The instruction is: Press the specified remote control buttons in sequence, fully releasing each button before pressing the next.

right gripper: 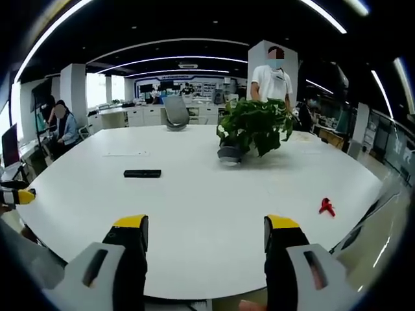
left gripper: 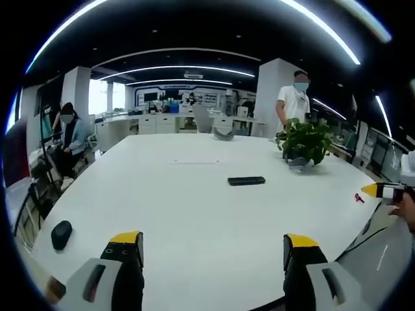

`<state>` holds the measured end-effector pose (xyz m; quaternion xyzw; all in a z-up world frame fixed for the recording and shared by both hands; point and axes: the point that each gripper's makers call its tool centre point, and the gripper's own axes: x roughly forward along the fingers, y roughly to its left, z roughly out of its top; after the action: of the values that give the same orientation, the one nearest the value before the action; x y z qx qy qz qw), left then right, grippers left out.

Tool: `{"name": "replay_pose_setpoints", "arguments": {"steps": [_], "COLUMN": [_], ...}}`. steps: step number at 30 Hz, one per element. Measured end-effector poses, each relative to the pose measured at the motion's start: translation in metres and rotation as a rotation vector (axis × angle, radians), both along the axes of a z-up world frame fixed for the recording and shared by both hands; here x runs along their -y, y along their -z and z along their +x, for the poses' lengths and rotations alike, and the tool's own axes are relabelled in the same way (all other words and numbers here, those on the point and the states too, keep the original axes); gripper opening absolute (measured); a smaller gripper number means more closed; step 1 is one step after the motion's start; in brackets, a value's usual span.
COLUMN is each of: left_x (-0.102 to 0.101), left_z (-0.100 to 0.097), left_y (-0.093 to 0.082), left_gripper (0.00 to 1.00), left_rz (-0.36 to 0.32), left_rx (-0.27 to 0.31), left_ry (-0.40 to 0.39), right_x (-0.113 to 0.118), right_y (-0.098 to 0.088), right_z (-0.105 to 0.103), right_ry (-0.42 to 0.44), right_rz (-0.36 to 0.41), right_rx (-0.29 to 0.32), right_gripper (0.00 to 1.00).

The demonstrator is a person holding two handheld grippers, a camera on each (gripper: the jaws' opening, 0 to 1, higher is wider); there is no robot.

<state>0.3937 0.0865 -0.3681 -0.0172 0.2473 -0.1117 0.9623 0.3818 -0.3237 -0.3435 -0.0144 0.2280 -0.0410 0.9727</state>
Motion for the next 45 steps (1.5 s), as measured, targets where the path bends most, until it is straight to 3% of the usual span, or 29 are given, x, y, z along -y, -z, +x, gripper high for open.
{"name": "replay_pose_setpoints", "arguments": {"steps": [15, 30, 39, 42, 45], "left_x": [0.000, 0.003, 0.006, 0.009, 0.012], "left_z": [0.000, -0.002, -0.001, 0.000, 0.004], "left_y": [-0.007, -0.002, -0.005, -0.005, -0.005], "left_gripper": [0.92, 0.92, 0.92, 0.90, 0.86], "left_rz": [0.009, 0.065, 0.105, 0.134, 0.194], "left_rx": [0.039, 0.015, 0.021, 0.007, -0.007], "left_ry": [-0.007, 0.012, 0.027, 0.041, 0.074], "right_x": [0.002, 0.003, -0.016, -0.023, -0.025], "right_y": [0.000, -0.002, 0.000, 0.001, -0.005], "right_z": [-0.002, -0.002, -0.001, -0.001, -0.003], "right_ry": [-0.001, 0.013, -0.077, -0.112, -0.135], "right_rz": [0.009, 0.054, 0.127, 0.184, 0.208], "right_rx": [0.008, 0.029, 0.013, 0.001, 0.030], "right_gripper": [0.74, 0.72, 0.64, 0.61, 0.51]}}
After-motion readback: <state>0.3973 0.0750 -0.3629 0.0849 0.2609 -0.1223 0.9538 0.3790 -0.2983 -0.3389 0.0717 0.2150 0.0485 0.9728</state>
